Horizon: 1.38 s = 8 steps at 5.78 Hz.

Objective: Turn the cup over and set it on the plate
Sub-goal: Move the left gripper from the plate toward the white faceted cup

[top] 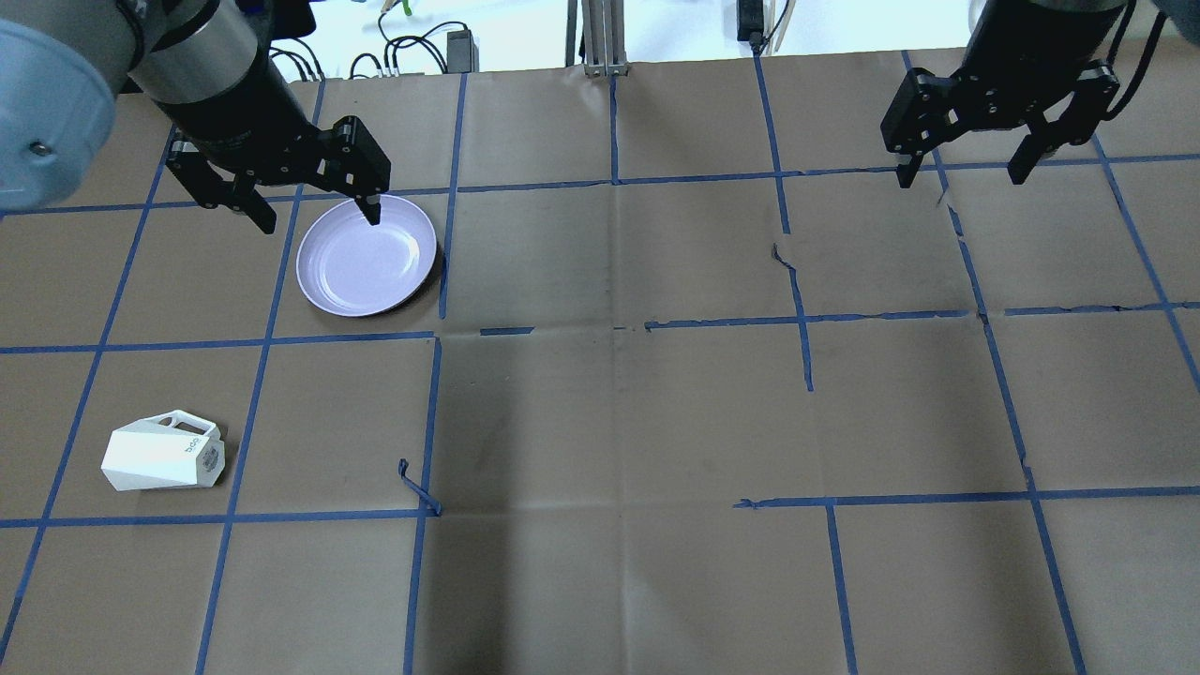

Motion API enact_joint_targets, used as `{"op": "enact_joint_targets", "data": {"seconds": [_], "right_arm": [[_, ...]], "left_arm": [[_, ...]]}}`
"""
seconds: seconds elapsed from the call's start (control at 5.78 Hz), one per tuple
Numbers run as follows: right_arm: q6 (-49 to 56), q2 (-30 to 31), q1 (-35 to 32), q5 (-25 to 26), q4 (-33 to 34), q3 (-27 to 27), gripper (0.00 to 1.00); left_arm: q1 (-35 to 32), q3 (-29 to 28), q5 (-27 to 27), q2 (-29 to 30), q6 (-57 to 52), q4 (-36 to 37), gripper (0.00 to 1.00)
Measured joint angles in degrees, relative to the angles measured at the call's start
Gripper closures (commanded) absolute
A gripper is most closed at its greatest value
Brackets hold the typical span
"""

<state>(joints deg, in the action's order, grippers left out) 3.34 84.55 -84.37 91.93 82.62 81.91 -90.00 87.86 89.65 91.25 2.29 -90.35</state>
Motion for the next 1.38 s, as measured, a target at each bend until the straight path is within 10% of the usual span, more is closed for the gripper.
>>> {"op": "enact_joint_targets", "data": {"seconds": [0.69, 1.38], "right_arm": [[0.00, 0.00, 0.00, 0.00, 0.00, 0.00, 0.00], [0.00, 0.00, 0.00, 0.00, 0.00, 0.00, 0.00]], "left_arm": [[2.83, 0.20, 0.12, -0.98, -3.58, 0.06, 0.02], [22.59, 1.18, -0.37, -1.88, -28.57, -0.82, 0.02]]}}
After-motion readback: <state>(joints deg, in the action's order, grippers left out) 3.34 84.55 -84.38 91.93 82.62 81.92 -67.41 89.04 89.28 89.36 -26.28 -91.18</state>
